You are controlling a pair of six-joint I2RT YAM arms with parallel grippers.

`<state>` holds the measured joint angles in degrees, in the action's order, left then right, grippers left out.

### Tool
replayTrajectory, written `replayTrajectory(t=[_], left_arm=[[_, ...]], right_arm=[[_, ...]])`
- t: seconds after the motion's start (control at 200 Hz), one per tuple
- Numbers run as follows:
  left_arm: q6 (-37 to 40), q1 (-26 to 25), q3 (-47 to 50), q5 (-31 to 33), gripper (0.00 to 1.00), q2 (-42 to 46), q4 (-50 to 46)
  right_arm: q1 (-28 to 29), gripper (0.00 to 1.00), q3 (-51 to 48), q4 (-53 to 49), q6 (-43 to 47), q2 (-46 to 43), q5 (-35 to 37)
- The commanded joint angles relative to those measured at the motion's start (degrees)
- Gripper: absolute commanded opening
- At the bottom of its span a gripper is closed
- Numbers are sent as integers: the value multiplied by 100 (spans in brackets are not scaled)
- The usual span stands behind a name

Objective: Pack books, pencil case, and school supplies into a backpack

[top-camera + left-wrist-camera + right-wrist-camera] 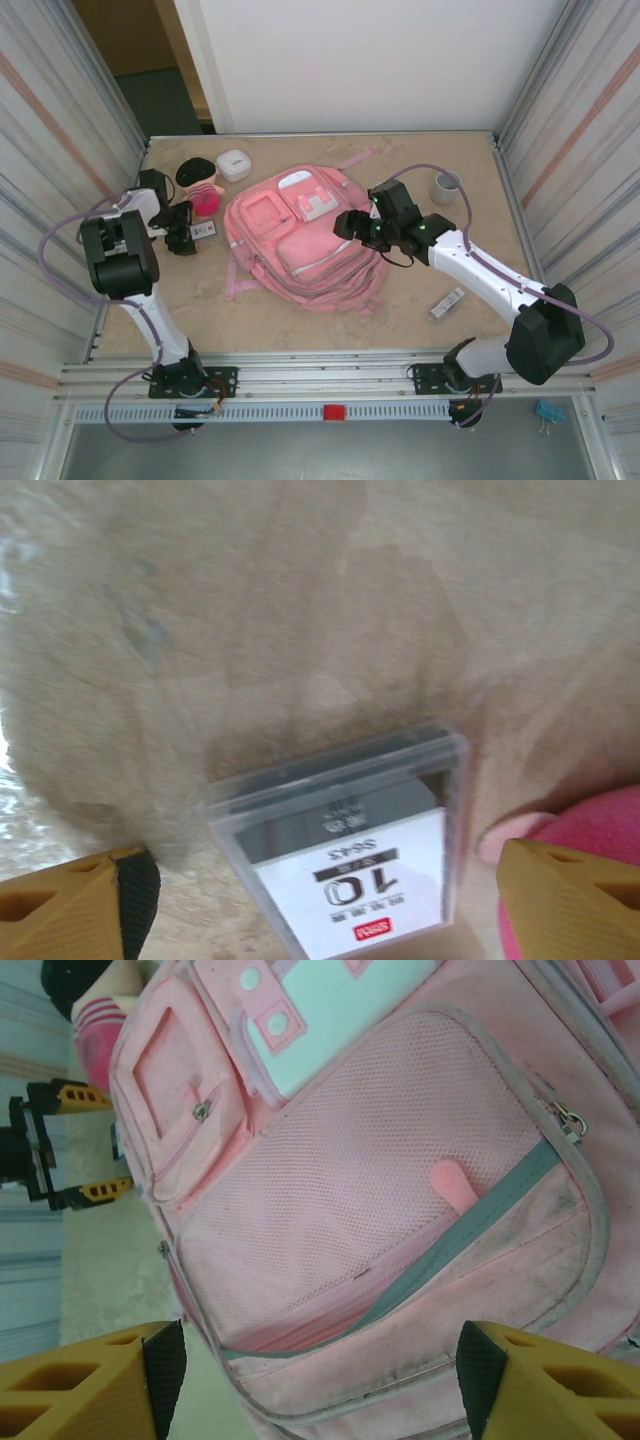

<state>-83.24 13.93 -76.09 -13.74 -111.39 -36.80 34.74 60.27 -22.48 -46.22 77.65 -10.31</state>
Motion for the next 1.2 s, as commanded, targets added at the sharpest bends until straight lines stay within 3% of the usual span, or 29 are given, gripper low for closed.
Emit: replayTrajectory(t=[0.0,0.331,0.732,0.902,0.987,1.193], left_arm=[[45,83,-234,-24,90,-214,-27],[394,87,-1010,-67,79,-810,-992],[738,101,651,-196,63,534,-993],[768,95,1135,-359,67,1032,-920],[838,100,1125,-321,73,1111,-930],[920,-98,1022,-367,75,1134,-1105]], right_arm=[[-54,73,212,-73,-14,90,34],[-133,73,300,-116,25,174,-24],[-205,73,283,-126,51,125,-98],[-187,73,250,-103,34,71,-122],[-186,73,219,-73,32,47,-126],[-166,73,147,-86,8,-14,-106]])
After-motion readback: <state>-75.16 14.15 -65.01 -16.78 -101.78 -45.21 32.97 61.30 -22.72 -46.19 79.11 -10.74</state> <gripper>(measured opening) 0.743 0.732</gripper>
